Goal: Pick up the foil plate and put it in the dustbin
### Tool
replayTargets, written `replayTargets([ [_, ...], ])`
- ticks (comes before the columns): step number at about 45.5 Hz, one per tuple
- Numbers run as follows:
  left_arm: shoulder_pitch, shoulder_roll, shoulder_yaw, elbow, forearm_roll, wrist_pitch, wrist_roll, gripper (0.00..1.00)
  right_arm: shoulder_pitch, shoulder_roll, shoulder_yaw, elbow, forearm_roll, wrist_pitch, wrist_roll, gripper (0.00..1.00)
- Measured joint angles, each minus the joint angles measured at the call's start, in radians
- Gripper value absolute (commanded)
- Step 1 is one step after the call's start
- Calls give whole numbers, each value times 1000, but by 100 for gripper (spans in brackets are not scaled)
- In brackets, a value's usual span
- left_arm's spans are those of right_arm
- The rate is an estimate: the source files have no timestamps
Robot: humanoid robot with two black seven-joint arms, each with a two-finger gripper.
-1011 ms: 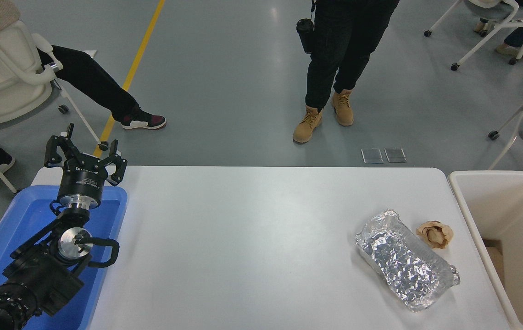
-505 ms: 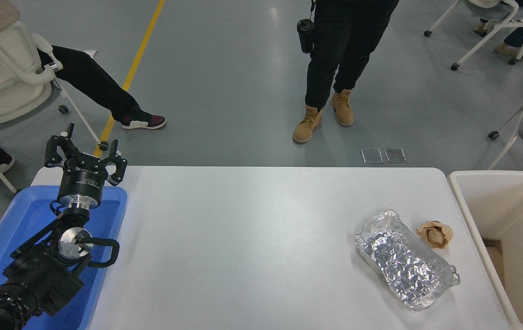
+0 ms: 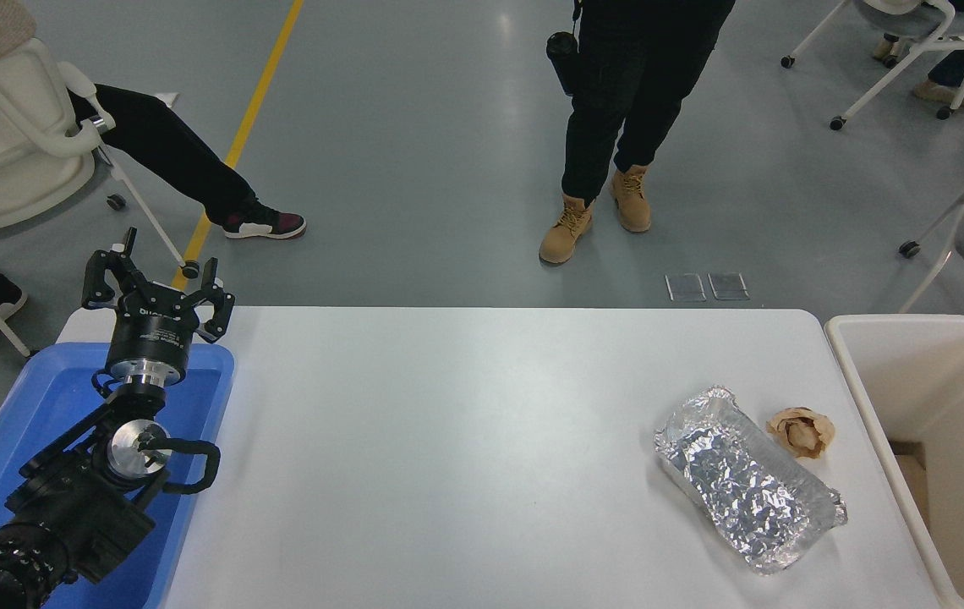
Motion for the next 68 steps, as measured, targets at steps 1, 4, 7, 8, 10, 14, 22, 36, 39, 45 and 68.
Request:
replayTargets([
  [1,0,0,0,0,0,0,0,99,4,0,-1,0,-1,0,0,0],
  [4,0,0,0,0,0,0,0,99,23,-1,-6,1,-5,1,0,0],
  [7,0,0,0,0,0,0,0,99,42,-3,-19,2,-8,2,-1,0],
  [8,0,0,0,0,0,0,0,99,49,-3,-23,2,-8,2,-1,0],
  [10,0,0,0,0,0,0,0,99,64,-4,-36,3,-9,3,-1,0],
  [14,0,0,0,0,0,0,1,99,106,-6,-73,13,-13,5,-3,0],
  [22,-1,0,0,-1,0,0,1,99,211,-29,-178,76,-31,9,-5,0],
  [36,-1,1,0,-1,0,0,1,99,498,-141,-451,397,-63,11,-5,0],
  [39,-1,1,0,-1,0,0,1,99,574,-162,-516,496,-67,11,-4,0],
  [45,-1,1,0,-1,0,0,1,99,728,-195,-627,700,-90,12,-3,6],
  [68,-1,1,0,-1,0,0,0,99,1094,-280,-747,1172,-147,14,-3,100],
])
